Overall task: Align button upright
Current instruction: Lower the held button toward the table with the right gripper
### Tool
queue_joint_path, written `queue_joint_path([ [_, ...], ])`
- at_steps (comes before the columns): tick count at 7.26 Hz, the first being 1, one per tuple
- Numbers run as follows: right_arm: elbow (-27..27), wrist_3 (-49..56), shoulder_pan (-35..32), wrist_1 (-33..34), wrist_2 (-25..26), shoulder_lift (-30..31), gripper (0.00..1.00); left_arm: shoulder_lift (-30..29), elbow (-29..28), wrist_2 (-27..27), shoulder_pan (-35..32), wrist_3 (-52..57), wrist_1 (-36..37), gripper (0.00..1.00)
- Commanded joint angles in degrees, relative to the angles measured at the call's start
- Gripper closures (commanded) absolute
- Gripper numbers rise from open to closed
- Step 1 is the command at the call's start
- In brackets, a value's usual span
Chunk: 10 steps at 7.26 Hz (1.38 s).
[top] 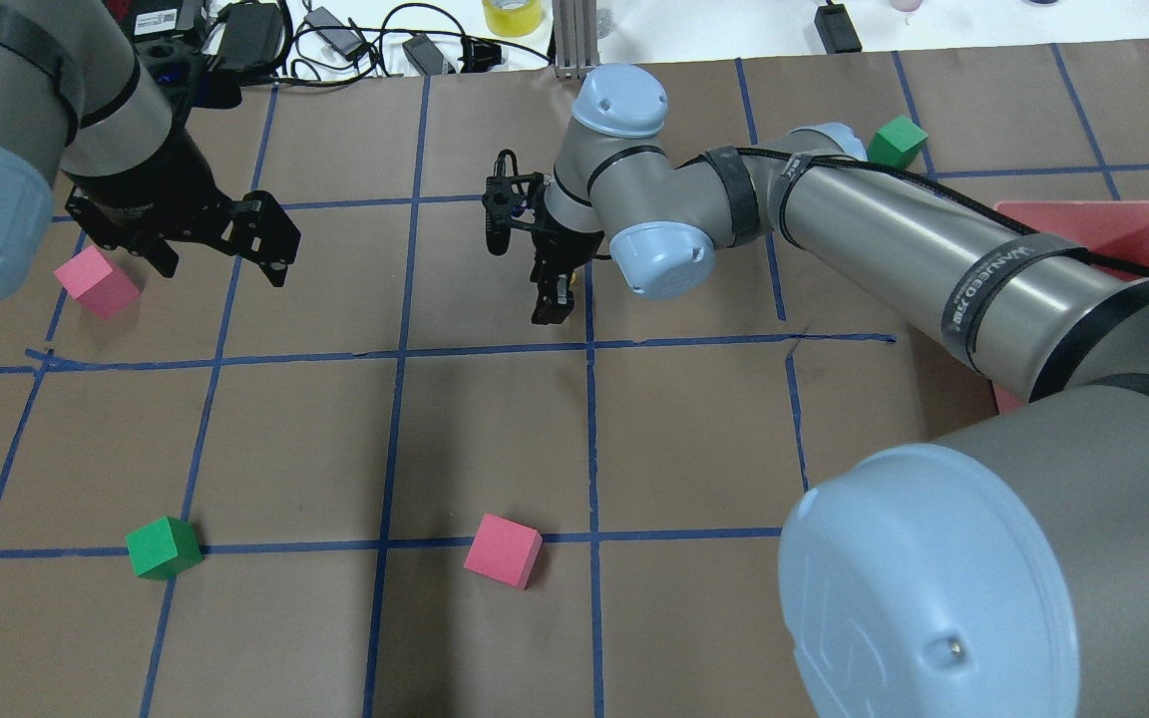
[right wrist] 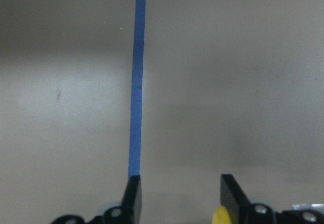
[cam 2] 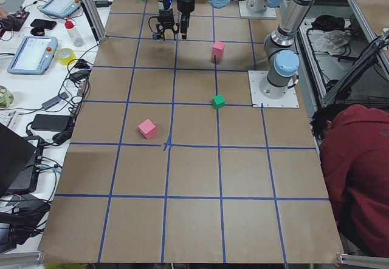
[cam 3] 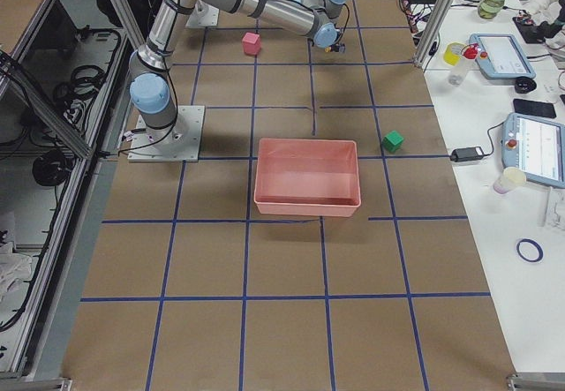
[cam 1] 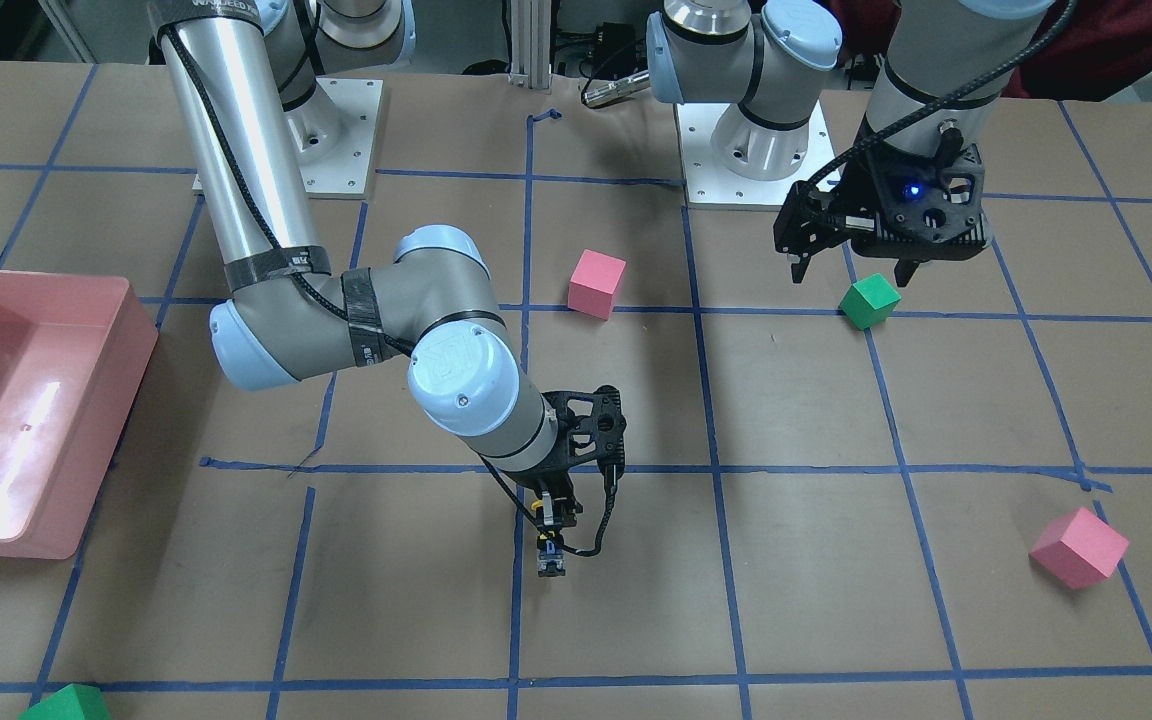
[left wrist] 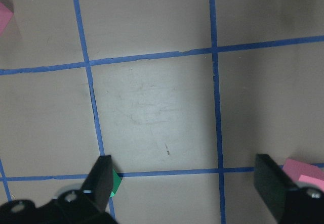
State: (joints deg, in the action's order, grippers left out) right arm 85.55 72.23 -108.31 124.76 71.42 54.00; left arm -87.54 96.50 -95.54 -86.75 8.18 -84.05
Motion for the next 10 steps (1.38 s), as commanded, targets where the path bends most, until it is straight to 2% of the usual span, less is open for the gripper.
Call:
queue_joint_path([
  [1, 0.0, -0.5, 0.1, 0.2, 1.8, 0.1, 1.0, -0.4, -0.1, 0.0, 0.0, -0.2, -0.1, 0.0],
  [2, -0.4, -0.4, 0.1, 1.0, 1.4, 0.2, 0.68, -0.6, -0.2, 0.0, 0.0, -1.6, -0.2, 0.0],
  [3, -0.1, -0.3, 0.1, 5.8, 1.3, 0.2, 0.01, -0.7, -0.2, -0.1, 0.0, -2.6, -0.2, 0.0],
  [6, -0.3, -0.5, 0.1, 6.6, 1.5, 0.2, 0.0, -1.1, -0.1, -0.1, 0.0, -2.7, -0.2, 0.0],
  [7, 0.7, -1.1, 0.4, 6.4, 2.2, 0.1, 0.87, -1.1, -0.1, -0.2, 0.0, -2.7, -0.3, 0.0],
  [8, 0.9, -3.2, 0.4, 5.4, 3.9, -0.1, 1.0, -1.1, -0.1, -0.4, 0.0, -2.7, -0.5, 0.0],
  [9, 0.6, -4.6, 0.4, 5.2, 4.6, 0.1, 1.0, -1.1, -0.1, -0.3, -0.1, -2.7, -0.5, 0.0],
  [10, 0.4, -8.7, 0.4, 5.2, 4.5, 0.0, 0.18, -1.1, -0.1, -0.2, 0.0, -2.7, -0.6, 0.0],
])
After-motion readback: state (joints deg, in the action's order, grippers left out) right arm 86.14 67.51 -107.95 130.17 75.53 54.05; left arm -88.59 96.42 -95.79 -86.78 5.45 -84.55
